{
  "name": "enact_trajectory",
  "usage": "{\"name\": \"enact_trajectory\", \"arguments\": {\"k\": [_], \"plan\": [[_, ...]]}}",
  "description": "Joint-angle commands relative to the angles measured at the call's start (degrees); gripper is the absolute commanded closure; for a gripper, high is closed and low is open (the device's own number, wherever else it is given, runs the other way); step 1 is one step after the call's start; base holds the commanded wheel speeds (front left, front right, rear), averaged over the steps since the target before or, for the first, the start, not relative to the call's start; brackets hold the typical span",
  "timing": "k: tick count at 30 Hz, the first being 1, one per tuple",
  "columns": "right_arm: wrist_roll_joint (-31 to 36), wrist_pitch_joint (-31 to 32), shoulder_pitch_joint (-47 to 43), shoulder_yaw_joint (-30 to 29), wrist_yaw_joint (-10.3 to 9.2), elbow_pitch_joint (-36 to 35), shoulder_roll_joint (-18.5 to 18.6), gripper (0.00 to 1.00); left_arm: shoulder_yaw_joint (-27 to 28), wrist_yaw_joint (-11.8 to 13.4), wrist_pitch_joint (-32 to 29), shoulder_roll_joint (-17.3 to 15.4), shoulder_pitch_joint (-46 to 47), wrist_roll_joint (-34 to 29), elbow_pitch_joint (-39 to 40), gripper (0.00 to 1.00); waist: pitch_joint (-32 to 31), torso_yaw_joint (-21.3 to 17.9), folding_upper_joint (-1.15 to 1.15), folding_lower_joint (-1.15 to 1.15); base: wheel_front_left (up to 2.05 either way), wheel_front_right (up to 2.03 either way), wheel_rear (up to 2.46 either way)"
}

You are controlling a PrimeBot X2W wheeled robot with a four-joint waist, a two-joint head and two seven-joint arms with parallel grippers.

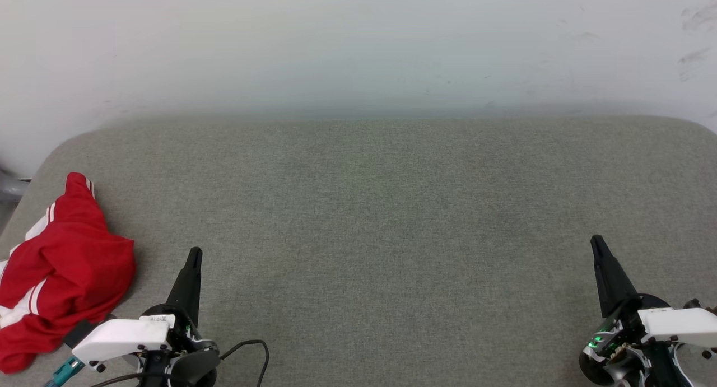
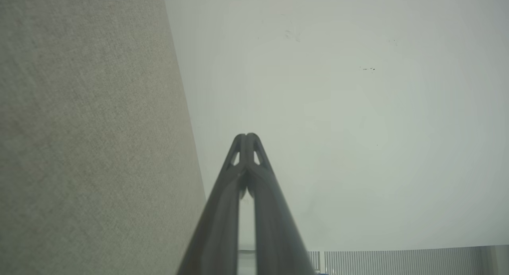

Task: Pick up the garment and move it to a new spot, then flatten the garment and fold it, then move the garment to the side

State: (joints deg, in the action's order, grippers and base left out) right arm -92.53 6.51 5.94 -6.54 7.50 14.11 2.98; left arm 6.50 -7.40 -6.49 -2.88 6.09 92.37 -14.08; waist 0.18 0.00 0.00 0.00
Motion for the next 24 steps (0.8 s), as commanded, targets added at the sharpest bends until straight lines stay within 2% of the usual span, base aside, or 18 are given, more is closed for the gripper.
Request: {"name": "enact_trajectory", "arguments": {"k": [1, 4, 5, 24], "plan": [[0.24, -0.01, 0.65, 0.04, -0.02, 0.06, -0.21, 1.00, 0.08, -0.23, -0.27, 0.03, 0.40, 0.10, 0.01, 1.00, 0.00, 0.00, 0.00, 0.00, 0.00, 0.00, 0.00], [0.24, -0.01, 0.65, 0.04, -0.02, 0.06, -0.21, 1.00, 0.08, -0.23, -0.27, 0.03, 0.40, 0.10, 0.01, 1.00, 0.00, 0.00, 0.00, 0.00, 0.00, 0.00, 0.00], [0.01, -0.01, 0.00, 0.00, 0.00, 0.03, 0.00, 0.00, -0.02, 0.00, 0.02, 0.00, 0.00, 0.00, -0.03, 0.00, 0.00, 0.00, 0.00, 0.00, 0.00, 0.00, 0.00], [1.87, -4.65, -1.14, 3.30, 0.00, -5.12, 0.43, 0.00, -5.06, -0.01, 4.99, 0.05, 0.49, -1.18, 4.77, 0.00, 0.06, 0.04, 0.00, 0.00, 0.00, 0.00, 0.00]]}}
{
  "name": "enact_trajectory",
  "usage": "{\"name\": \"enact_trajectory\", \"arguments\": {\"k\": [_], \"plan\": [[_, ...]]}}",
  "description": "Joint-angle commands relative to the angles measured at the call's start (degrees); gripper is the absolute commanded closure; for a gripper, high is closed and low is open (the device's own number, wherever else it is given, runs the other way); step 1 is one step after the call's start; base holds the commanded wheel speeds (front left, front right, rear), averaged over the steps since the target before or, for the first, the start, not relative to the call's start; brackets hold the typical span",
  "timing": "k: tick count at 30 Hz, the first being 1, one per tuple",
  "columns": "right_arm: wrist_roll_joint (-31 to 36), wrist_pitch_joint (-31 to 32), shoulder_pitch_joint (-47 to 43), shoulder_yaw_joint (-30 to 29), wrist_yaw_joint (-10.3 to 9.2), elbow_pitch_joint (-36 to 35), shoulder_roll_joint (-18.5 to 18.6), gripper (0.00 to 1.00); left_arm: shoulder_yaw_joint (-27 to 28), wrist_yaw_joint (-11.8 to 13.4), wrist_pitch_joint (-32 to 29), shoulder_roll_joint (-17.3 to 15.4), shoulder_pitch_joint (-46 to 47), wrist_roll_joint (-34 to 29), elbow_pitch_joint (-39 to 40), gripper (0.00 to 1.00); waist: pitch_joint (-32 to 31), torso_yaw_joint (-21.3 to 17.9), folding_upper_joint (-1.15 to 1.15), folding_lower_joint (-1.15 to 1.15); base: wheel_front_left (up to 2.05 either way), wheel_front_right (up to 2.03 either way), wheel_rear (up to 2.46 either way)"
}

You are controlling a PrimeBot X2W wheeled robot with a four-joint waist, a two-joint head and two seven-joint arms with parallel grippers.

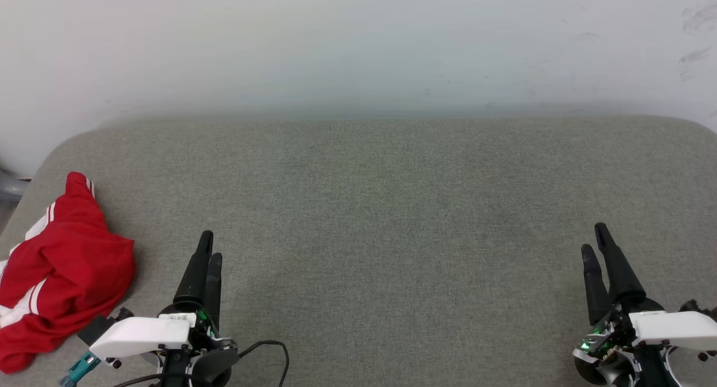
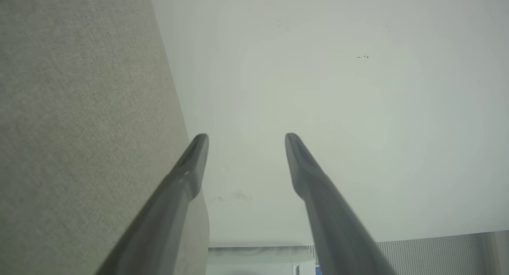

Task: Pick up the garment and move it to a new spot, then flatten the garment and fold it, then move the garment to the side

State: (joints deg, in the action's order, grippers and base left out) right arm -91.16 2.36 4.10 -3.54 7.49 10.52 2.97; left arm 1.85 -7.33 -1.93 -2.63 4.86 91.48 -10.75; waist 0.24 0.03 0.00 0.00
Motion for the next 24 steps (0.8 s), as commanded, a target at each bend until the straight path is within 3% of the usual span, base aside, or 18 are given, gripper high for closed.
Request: {"name": "enact_trajectory", "arguments": {"k": [1, 12, 24], "plan": [[0.65, -0.74, 0.69, 0.48, 0.01, -1.83, 0.54, 0.00, -0.60, -0.08, 0.68, -0.21, 1.72, -0.42, 1.71, 0.00, 0.00, 0.02, 0.00, 0.00, 0.00, 0.00, 0.00], [6.96, -3.61, 0.34, 2.24, 0.01, -3.68, 2.03, 0.00, -2.33, -0.10, 3.28, -0.76, 1.54, -6.82, 3.79, 0.00, -0.02, 0.03, 0.00, 0.00, 0.00, 0.00, 0.00], [30.95, -6.16, 0.30, 0.96, 0.01, -5.68, 0.81, 0.00, -1.75, -0.12, 5.77, -0.52, 0.21, -25.75, 5.88, 0.00, -0.10, 0.03, 0.00, 0.00, 0.00, 0.00, 0.00]]}}
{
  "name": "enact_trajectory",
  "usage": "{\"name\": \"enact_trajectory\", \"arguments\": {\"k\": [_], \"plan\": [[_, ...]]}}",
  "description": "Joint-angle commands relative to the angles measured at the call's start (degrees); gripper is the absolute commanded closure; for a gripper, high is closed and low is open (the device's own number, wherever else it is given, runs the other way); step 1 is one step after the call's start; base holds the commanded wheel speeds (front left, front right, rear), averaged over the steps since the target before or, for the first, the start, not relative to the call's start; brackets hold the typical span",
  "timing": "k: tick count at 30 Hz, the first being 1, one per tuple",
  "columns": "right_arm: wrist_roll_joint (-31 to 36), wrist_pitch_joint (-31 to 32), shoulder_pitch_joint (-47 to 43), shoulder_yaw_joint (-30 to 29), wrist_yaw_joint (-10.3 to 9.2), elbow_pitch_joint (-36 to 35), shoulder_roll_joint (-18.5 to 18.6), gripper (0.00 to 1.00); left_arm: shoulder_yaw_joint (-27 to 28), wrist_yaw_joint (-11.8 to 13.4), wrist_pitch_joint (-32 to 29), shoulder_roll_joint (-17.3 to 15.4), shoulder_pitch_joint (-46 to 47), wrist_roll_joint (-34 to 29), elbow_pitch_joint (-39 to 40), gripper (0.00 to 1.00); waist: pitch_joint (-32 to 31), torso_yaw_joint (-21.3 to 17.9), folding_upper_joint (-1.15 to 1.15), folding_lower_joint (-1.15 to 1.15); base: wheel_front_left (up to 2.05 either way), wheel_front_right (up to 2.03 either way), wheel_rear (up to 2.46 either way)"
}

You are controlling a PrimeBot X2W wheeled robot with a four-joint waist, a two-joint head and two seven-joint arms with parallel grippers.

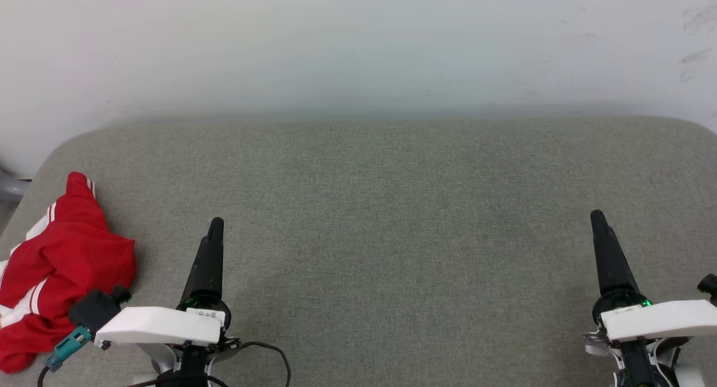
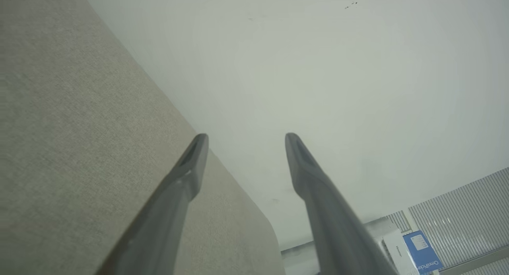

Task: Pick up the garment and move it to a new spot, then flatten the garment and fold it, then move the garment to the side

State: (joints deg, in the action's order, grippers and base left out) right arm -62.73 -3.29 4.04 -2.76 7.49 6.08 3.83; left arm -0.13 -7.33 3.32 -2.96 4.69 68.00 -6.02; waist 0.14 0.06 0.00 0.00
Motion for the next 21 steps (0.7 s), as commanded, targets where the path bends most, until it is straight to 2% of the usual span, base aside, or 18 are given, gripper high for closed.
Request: {"name": "enact_trajectory", "arguments": {"k": [1, 12, 21], "plan": [[4.14, -0.70, 0.30, 0.33, 0.01, -1.36, -0.10, 0.00, 0.35, -0.12, 0.71, -0.14, 0.31, -3.98, 1.22, 0.00, -0.01, 0.01, 0.00, 0.00, 0.00, 0.00, 0.00], [20.90, -2.72, -0.19, 0.88, 0.01, -2.60, 0.07, 0.00, 0.88, -0.15, 2.74, 0.05, 0.16, -20.51, 1.45, 0.00, -0.11, -0.02, 0.00, 0.00, 0.00, 0.00, 0.00], [30.64, -2.78, -0.29, 1.90, 0.01, -2.96, 1.05, 0.00, -0.06, -0.11, 4.25, -0.61, 0.42, -33.04, 0.86, 0.00, -0.11, -0.13, 0.00, 0.00, 0.00, 0.00, 0.00]]}}
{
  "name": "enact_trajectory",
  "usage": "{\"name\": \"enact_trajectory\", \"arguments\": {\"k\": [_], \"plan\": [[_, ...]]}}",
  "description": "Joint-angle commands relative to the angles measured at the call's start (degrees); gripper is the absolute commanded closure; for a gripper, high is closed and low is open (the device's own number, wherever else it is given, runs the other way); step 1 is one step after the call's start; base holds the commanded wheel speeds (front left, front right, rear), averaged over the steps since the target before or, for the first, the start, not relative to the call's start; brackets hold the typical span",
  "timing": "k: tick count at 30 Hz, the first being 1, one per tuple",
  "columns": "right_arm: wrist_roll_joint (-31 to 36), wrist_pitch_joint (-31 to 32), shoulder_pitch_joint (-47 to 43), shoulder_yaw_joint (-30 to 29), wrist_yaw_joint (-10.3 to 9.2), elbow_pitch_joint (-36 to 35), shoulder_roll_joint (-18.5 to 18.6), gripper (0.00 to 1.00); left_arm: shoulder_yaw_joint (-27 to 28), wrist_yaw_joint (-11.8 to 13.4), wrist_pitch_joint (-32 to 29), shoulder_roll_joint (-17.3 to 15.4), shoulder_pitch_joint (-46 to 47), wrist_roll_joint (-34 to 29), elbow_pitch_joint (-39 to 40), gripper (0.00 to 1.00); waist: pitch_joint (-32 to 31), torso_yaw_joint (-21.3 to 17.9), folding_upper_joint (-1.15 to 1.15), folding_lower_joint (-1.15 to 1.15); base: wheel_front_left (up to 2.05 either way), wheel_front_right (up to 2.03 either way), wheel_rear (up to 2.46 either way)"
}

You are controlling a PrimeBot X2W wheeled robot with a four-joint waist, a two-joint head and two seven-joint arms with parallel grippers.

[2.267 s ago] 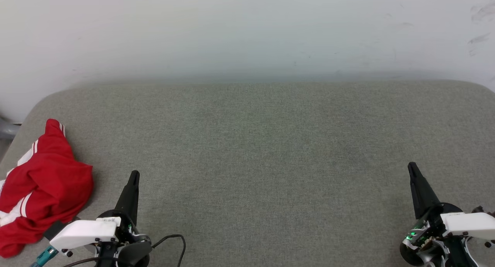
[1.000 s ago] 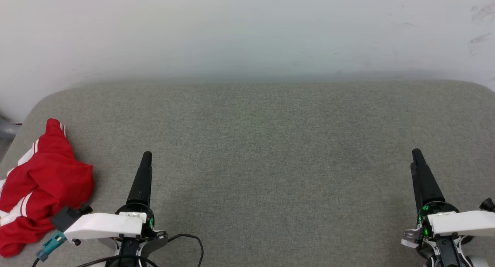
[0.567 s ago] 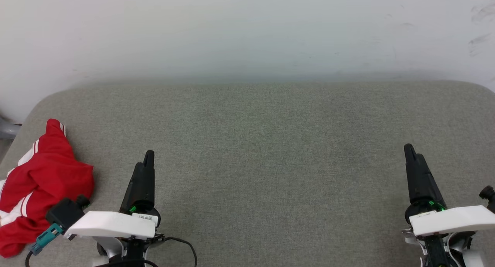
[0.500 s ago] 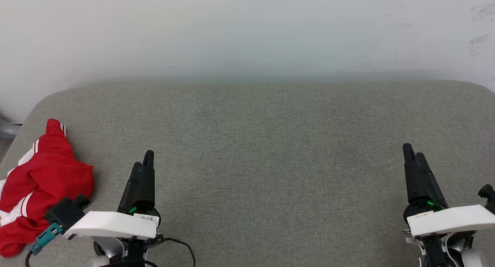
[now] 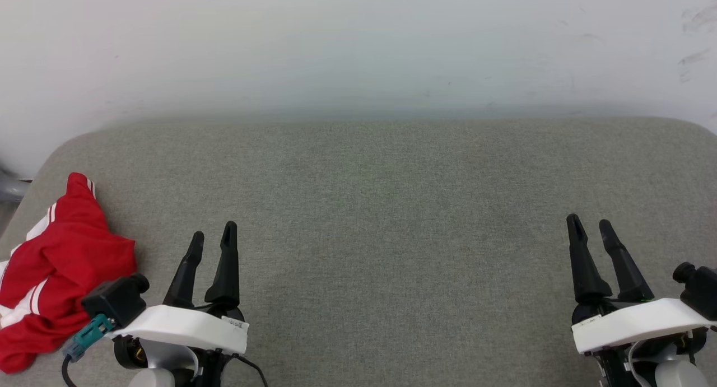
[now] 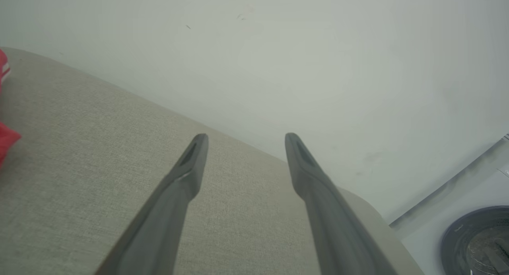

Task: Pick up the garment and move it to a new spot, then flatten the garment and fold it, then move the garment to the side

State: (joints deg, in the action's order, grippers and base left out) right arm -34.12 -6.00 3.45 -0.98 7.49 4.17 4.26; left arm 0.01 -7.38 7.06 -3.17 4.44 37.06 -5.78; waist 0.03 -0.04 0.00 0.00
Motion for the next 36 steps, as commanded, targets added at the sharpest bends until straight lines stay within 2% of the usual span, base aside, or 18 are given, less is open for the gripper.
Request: {"name": "enact_trajectory", "arguments": {"k": [1, 15, 36], "plan": [[2.97, 0.04, 0.29, 0.10, 0.01, -1.12, 0.70, 0.00, -0.12, 0.00, 0.67, -0.38, 0.58, -2.92, 0.61, 0.00, 0.00, -0.04, 0.00, 0.00, 0.00, 0.00, 0.00], [13.56, 1.50, -0.36, -0.68, 0.01, -1.97, 0.80, 0.00, -1.23, 2.12, 2.59, -1.75, -0.19, -14.20, -1.07, 0.00, -0.19, 0.03, 0.00, 0.00, 0.00, 0.00, 0.00], [24.96, 2.18, -0.87, -0.98, 0.00, -2.88, 0.11, 0.00, -2.55, 2.90, 5.36, -2.61, 0.44, -24.00, -3.69, 0.00, -0.31, -0.06, 0.00, 0.00, 0.00, 0.00, 0.00]]}}
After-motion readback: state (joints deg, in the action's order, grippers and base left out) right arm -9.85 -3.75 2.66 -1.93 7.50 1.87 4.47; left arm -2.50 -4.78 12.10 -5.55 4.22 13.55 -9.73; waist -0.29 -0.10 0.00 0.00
